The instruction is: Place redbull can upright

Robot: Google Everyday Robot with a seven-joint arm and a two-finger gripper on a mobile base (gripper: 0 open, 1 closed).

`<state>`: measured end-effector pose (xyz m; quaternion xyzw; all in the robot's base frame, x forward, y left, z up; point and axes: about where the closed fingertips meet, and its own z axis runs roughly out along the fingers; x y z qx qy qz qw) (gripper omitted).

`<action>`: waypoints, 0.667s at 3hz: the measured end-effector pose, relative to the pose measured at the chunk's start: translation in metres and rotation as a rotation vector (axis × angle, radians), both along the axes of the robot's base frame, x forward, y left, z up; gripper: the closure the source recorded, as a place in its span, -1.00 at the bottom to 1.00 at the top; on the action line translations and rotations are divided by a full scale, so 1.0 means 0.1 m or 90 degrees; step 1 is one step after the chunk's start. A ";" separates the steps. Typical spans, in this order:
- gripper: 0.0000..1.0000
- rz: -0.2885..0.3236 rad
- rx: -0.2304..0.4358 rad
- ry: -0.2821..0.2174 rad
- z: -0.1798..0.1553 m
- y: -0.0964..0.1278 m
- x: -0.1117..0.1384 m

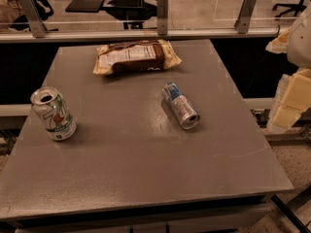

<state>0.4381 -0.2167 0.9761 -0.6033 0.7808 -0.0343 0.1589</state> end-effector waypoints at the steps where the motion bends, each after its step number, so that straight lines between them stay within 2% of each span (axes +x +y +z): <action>1: -1.00 0.001 0.000 -0.002 0.01 0.00 0.00; 2: -1.00 0.036 0.004 -0.007 -0.01 0.06 0.10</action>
Offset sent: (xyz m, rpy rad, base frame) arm 0.0233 0.0124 -0.0097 0.0135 -0.0017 0.1376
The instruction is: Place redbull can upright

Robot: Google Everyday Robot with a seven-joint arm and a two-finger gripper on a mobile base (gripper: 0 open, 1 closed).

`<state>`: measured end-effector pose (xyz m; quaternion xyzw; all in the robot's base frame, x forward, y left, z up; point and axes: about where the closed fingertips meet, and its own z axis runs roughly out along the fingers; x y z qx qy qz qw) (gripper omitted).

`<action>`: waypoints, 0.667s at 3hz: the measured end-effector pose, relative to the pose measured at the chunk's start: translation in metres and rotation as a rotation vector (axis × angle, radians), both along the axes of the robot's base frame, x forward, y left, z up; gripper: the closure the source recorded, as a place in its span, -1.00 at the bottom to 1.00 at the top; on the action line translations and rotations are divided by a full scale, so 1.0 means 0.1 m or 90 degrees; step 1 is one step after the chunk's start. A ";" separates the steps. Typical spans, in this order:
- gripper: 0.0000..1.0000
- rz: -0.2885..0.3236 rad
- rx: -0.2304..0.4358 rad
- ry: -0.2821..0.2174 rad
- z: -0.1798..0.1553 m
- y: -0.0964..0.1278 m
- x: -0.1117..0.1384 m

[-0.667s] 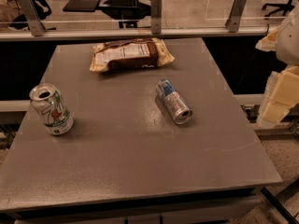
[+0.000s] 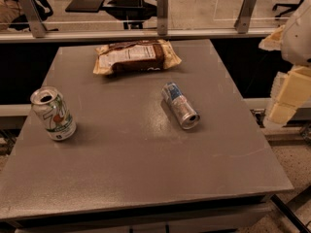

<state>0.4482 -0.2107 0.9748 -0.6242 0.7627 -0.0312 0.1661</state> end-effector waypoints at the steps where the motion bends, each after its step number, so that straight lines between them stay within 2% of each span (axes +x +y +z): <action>1: -1.00 0.093 0.001 -0.010 -0.10 0.16 0.27; 2: -1.00 0.207 0.003 -0.042 -0.15 0.31 0.48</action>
Offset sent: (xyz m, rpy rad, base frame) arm 0.0683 0.0463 -0.0216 -0.0005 -0.1209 0.5550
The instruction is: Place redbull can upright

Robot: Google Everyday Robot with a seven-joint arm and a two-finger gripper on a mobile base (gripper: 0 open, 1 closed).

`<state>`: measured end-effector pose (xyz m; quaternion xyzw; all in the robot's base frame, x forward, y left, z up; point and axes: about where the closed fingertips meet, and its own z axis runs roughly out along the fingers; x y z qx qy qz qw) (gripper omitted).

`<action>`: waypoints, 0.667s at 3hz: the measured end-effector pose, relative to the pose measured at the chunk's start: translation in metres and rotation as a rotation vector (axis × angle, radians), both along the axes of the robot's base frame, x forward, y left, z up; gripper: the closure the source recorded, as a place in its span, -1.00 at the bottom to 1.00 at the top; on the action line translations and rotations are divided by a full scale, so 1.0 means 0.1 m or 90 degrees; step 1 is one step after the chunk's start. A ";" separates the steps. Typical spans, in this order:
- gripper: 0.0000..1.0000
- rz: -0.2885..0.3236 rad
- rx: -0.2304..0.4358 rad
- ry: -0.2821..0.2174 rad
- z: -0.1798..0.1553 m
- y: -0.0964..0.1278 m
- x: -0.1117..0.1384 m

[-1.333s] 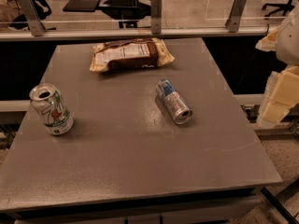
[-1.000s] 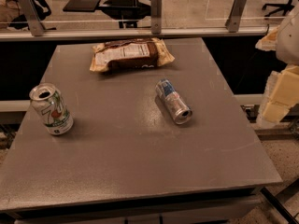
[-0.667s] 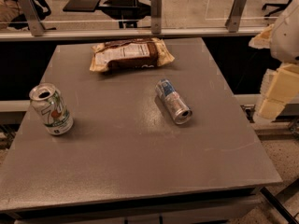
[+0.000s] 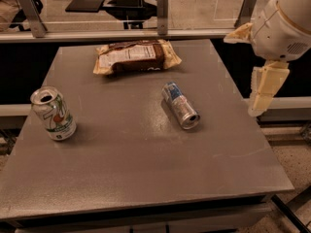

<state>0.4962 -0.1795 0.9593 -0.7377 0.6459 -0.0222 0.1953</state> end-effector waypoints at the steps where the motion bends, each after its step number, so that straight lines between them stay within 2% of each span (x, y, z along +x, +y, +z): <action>1: -1.00 0.187 -0.009 -0.018 -0.10 0.35 0.14; 2: -1.00 0.322 -0.030 -0.031 -0.19 0.52 0.18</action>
Offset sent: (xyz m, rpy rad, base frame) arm 0.0204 0.0676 -0.0321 -0.1217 -0.1010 0.8897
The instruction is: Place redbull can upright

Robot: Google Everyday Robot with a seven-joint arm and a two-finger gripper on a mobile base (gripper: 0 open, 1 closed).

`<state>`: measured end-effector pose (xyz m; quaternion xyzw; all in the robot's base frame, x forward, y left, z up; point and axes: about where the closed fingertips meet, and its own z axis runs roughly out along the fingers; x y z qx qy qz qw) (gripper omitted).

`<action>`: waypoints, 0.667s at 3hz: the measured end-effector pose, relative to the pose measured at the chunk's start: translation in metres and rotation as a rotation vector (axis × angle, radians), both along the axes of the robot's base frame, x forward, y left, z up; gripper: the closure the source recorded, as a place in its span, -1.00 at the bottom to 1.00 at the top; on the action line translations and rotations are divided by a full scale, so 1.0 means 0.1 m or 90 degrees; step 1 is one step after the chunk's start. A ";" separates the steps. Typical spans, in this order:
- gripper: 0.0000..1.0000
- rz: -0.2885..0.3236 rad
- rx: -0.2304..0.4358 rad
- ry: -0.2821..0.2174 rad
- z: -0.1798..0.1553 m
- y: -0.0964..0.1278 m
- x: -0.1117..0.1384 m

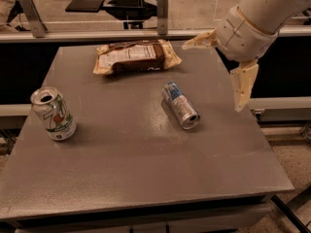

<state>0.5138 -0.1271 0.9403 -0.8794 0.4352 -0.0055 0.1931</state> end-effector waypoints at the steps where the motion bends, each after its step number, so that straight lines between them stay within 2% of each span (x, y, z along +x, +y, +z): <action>1: -1.00 0.177 -0.060 -0.047 -0.20 0.18 0.01; 2: -1.00 0.291 -0.107 -0.079 -0.33 0.27 0.01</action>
Offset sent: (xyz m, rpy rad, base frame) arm 0.0017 0.0359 -0.0505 -0.2622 -0.1770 0.6833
